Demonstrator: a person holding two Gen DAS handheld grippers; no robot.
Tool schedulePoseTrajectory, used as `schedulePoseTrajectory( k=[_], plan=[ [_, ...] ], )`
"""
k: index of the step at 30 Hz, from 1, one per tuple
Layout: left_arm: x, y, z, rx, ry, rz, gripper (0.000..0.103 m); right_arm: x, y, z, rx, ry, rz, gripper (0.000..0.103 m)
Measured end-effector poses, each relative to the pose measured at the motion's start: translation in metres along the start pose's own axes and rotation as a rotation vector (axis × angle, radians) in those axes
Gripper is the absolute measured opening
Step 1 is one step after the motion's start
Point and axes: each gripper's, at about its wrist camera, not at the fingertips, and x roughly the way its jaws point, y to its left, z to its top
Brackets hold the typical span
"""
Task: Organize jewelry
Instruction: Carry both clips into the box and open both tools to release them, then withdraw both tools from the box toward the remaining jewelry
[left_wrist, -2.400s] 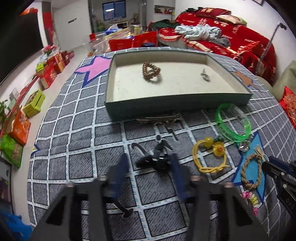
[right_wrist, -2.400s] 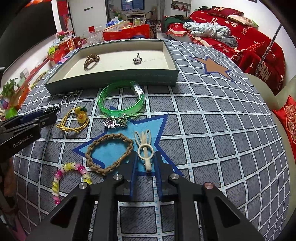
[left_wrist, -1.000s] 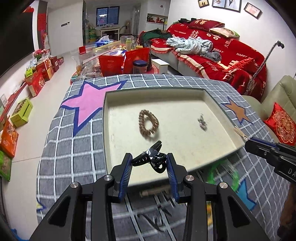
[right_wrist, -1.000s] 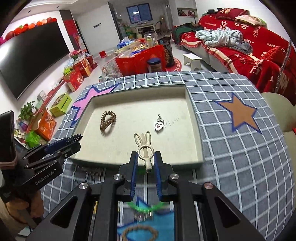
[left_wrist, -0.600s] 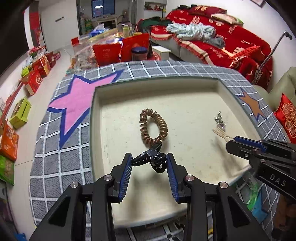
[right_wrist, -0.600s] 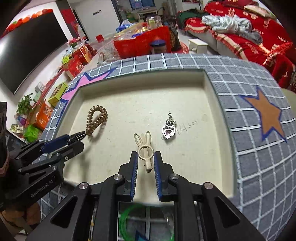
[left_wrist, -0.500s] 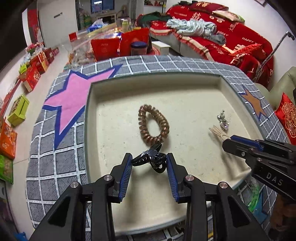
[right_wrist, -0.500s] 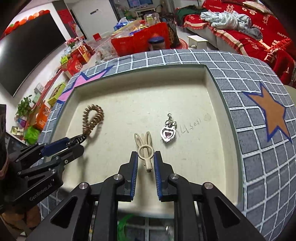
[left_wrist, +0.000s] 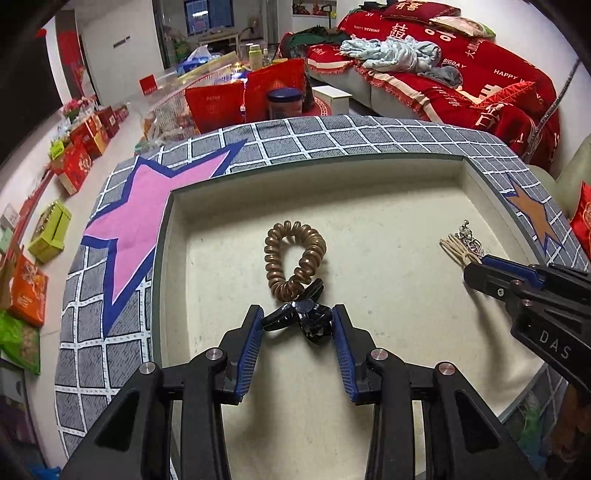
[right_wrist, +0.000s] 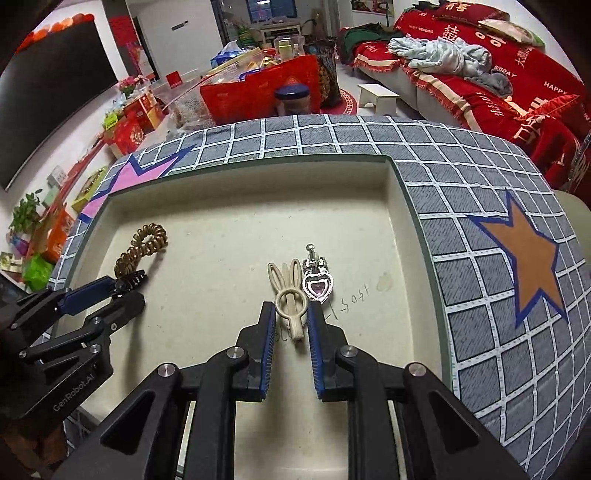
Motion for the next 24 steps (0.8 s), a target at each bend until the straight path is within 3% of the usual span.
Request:
schedulePoseTrajectory(
  k=[4,6,7,16,17,19,24],
  plan=[
    [-0.004,0.000,-0.003,0.012,-0.027,0.031,0.061,-0.002,0.001,0.000,0.002,-0.004,0.007,0.024],
    [-0.007,0.001,-0.004,0.007,-0.038,0.033,0.061,-0.007,0.000,0.000,0.017,-0.018,0.020,0.041],
    [-0.007,0.002,-0.004,0.002,-0.039,0.027,0.061,-0.008,0.000,0.000,0.022,-0.022,0.024,0.043],
    [-0.016,0.007,-0.008,-0.033,-0.064,0.004,0.063,-0.040,-0.002,-0.003,0.071,-0.094,0.061,0.043],
    [-0.018,0.007,-0.009,-0.031,-0.070,-0.003,0.083,-0.042,-0.003,-0.005,0.078,-0.099,0.063,0.043],
    [-0.024,0.007,-0.010,-0.034,-0.099,0.001,0.103,-0.046,-0.005,-0.008,0.093,-0.105,0.070,0.044],
    [-0.036,0.003,-0.011,-0.010,-0.144,0.016,0.103,-0.048,-0.008,-0.013,0.111,-0.102,0.068,0.044]
  ],
)
